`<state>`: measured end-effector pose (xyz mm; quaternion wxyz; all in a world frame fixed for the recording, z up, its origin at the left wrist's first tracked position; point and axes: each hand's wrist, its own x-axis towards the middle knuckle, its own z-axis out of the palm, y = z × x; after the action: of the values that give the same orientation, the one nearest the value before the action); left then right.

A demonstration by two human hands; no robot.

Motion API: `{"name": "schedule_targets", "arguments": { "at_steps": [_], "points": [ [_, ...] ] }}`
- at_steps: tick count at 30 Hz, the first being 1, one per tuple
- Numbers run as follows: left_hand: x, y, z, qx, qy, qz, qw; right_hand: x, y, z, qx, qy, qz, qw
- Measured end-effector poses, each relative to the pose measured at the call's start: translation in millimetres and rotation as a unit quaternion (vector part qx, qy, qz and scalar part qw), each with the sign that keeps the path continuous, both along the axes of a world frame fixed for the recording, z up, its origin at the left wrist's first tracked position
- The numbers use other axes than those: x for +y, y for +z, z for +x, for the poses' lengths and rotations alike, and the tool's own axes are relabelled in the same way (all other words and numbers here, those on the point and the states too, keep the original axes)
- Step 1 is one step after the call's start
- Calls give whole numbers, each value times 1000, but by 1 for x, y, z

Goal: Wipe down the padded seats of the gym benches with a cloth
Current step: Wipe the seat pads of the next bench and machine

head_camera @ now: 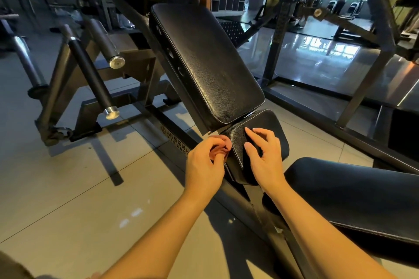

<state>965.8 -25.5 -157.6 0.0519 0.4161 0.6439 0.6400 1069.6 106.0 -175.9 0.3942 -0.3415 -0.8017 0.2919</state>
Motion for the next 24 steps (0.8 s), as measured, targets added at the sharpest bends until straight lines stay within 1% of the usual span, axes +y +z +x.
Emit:
{"name": "schedule_targets", "arguments": {
  "at_steps": [3, 4, 5, 7, 8, 9, 12, 16, 20, 22, 23, 24],
  "points": [
    [-10, -10, 4, -17, -42, -58, 997, 0, 3, -1, 1, -5, -9, 1000],
    [-13, -12, 5, -34, -30, -70, 997, -1, 4, -1, 2, -3, -16, 1000],
    [-13, -12, 3, -58, 13, -64, 996, -2, 5, 0, 2, 0, -25, 1000],
    [-9, -5, -7, -106, 133, -15, 985, -1, 7, 1, 0, 9, -45, 999],
    [-5, 1, -12, -108, 167, 6, 980, -1, 7, 2, -1, 17, -56, 998],
    [0, 5, -14, -96, 174, 17, 980, 0, 6, 4, -3, 25, -65, 998],
    [15, 10, 2, -72, 105, 31, 991, 2, 5, 7, -12, 41, -76, 996],
    [14, -8, 18, -70, 60, 38, 995, 3, 4, 8, -7, 45, -78, 996],
    [-6, -30, 37, -89, -26, -18, 996, 3, 4, 4, 9, 33, -92, 995],
    [-13, -39, 43, -122, -58, -80, 988, 2, 7, 4, 8, 35, -93, 995],
    [-16, -41, 42, -131, -54, -110, 984, 2, 9, 5, 2, 39, -95, 995],
    [-18, -43, 39, -134, -26, -124, 983, 1, 11, 6, -4, 43, -99, 994]
  ]
}}
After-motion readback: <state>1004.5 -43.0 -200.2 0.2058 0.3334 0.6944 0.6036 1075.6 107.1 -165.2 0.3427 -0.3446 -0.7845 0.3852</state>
